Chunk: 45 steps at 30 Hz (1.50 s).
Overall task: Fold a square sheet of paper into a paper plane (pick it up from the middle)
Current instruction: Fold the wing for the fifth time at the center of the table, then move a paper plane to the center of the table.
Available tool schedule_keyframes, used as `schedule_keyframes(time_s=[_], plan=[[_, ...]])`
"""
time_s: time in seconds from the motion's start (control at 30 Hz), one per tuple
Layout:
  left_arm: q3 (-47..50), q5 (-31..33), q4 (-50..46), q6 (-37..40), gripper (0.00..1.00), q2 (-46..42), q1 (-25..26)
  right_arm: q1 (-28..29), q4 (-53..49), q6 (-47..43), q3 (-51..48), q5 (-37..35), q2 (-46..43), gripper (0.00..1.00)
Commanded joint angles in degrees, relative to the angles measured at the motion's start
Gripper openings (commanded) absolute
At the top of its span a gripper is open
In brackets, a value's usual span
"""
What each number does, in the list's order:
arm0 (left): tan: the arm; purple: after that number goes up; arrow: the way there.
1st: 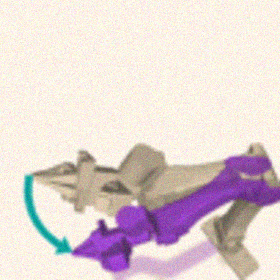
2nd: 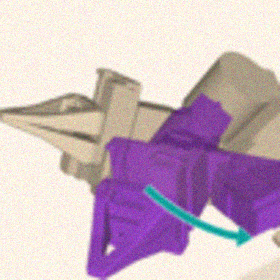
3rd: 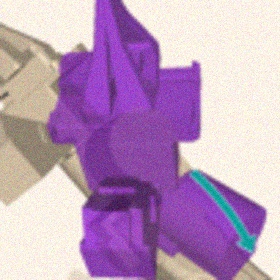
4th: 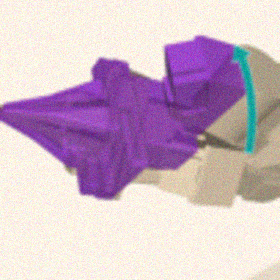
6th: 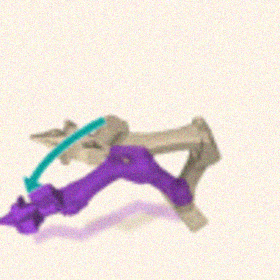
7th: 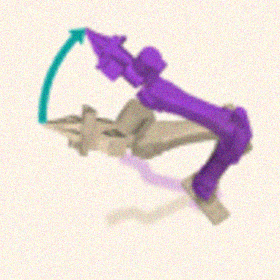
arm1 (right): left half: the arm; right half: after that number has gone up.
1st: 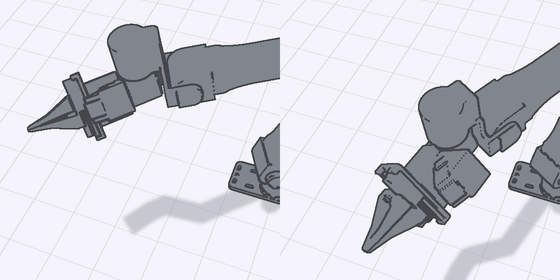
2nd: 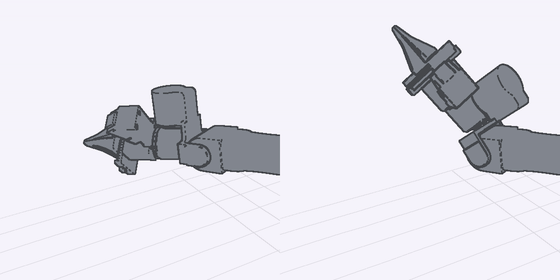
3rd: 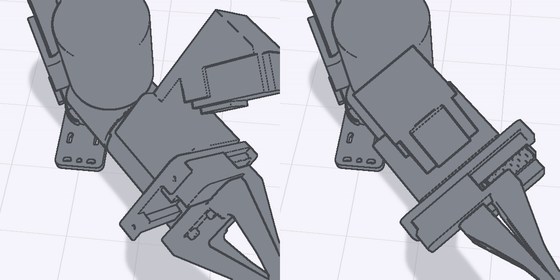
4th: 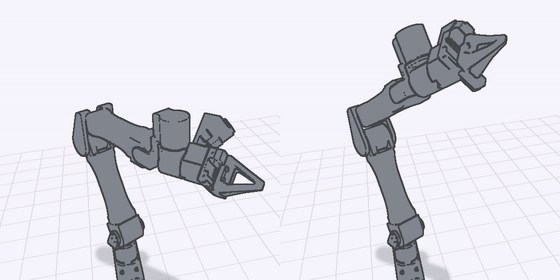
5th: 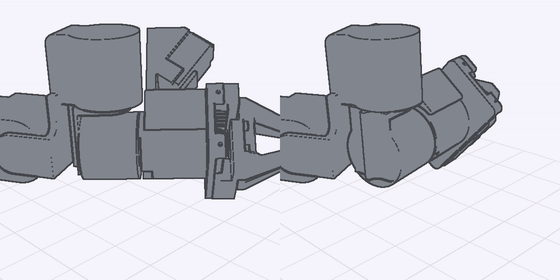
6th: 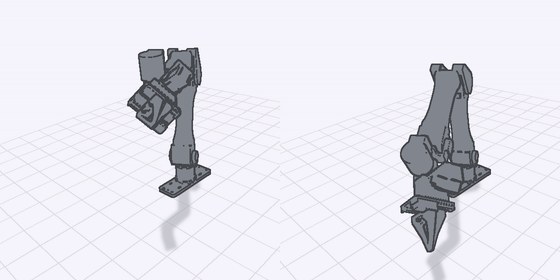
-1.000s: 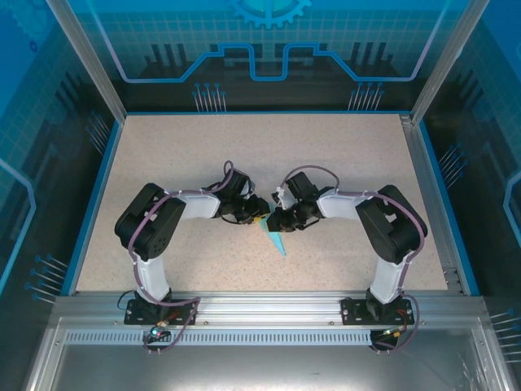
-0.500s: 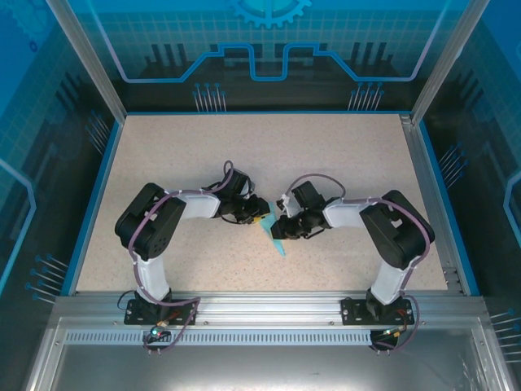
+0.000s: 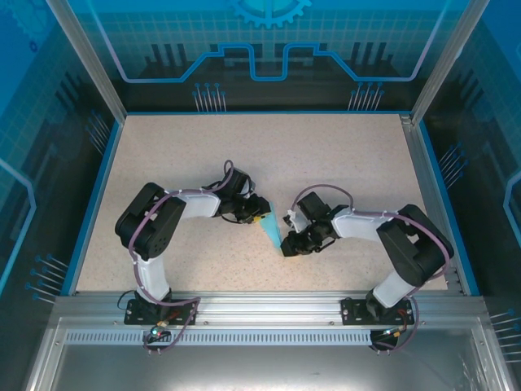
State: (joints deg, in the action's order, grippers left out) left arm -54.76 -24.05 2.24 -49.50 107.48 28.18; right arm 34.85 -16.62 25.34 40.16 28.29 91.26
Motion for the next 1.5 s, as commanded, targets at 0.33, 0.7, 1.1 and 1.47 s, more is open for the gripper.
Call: schedule_keyframes(time_s=[0.33,0.7,1.1,1.47], plan=[[-12.0,11.5,-28.3,7.0,0.69,-9.3,0.4,-6.6,-1.2,4.8,0.7,-17.6,-9.6,0.34],[-20.3,15.1,-43.7,2.6,0.69,-2.6,4.1,-7.2,9.6,7.0,2.4,-7.7,-4.9,0.41],[-20.5,15.7,-45.8,3.4,0.49,-0.1,4.2,-5.6,12.1,6.3,6.9,-2.0,3.6,0.44],[-14.0,16.6,-42.8,2.3,0.34,-4.8,4.1,-3.6,11.5,3.8,13.5,3.5,11.3,0.49]])
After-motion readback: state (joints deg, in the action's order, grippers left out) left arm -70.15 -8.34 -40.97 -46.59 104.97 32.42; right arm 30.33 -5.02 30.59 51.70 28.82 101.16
